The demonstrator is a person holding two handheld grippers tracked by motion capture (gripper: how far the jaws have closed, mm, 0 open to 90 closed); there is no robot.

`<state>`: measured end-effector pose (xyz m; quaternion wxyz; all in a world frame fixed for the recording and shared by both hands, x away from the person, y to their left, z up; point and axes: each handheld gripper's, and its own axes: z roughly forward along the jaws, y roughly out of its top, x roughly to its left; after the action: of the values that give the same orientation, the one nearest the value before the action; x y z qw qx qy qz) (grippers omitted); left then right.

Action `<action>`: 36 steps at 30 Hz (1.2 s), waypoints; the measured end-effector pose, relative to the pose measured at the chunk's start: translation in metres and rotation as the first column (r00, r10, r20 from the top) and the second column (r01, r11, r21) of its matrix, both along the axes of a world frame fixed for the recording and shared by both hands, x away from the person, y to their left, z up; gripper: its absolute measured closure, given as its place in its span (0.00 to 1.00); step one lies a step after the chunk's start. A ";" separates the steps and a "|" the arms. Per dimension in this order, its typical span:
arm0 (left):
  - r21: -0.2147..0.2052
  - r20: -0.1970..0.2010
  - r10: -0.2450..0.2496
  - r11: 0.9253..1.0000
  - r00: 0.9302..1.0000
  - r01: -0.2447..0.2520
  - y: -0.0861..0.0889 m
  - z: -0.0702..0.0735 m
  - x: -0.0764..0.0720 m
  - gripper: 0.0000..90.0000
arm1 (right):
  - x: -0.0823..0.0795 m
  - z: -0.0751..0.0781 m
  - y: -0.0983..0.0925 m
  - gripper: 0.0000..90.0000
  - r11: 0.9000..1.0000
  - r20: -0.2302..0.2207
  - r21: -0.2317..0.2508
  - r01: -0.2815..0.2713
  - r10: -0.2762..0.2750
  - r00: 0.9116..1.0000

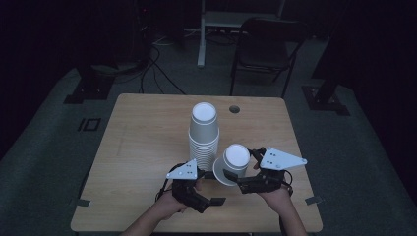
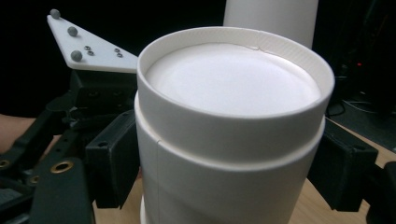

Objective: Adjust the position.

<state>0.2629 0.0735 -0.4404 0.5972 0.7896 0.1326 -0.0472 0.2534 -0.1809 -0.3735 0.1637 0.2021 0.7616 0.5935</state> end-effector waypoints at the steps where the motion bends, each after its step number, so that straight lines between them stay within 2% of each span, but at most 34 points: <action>1: -0.016 -0.010 -0.011 1.000 1.000 0.011 -0.001 0.001 0.000 0.17 | 0.000 0.000 0.000 0.22 1.000 0.001 0.004 -0.002 0.002 1.000; 8: -0.113 -0.006 -0.008 0.994 1.000 0.007 0.000 0.003 0.005 0.27 | -0.001 0.002 0.003 0.22 1.000 0.010 0.007 -0.015 0.015 1.000; 11: -0.134 0.014 0.000 0.991 1.000 0.002 0.002 0.003 0.005 0.36 | -0.002 0.003 0.005 0.22 1.000 0.010 0.002 -0.020 0.020 1.000; 21: -0.200 -0.003 -0.048 0.979 0.999 0.046 0.004 -0.002 0.008 0.66 | -0.004 0.005 0.007 0.22 0.999 0.013 0.012 -0.042 0.042 0.999; 23: -0.214 -0.016 -0.064 0.975 0.998 0.059 0.005 -0.003 0.009 0.73 | -0.004 0.006 0.008 0.22 0.999 0.012 0.012 -0.049 0.049 0.999; 24: -0.215 -0.009 -0.062 0.975 0.998 0.059 0.006 -0.003 0.009 0.75 | -0.004 0.006 0.008 0.22 0.999 0.010 0.012 -0.052 0.052 0.999; 28: -0.228 -0.011 -0.105 0.969 0.994 0.100 0.006 -0.003 0.009 0.82 | -0.003 0.006 0.008 0.22 0.997 -0.004 0.022 -0.074 0.074 0.997; 31: -0.243 -0.015 -0.152 0.959 0.988 0.144 0.007 -0.003 0.009 0.88 | -0.003 0.006 0.008 0.22 0.994 -0.012 0.030 -0.102 0.102 0.995; 34: -0.246 -0.015 -0.157 0.958 0.987 0.149 0.008 -0.003 0.009 0.91 | -0.003 0.007 0.008 0.22 0.993 -0.011 0.029 -0.116 0.117 0.993; 36: -0.253 -0.024 -0.191 0.951 0.981 0.179 0.008 -0.003 0.008 0.92 | -0.003 0.007 0.008 0.21 0.990 -0.016 0.033 -0.136 0.136 0.991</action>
<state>0.2713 0.0817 -0.4435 0.6813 0.7159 0.0654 -0.1383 0.2499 -0.1727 -0.3664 0.1127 0.1575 0.7655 0.6136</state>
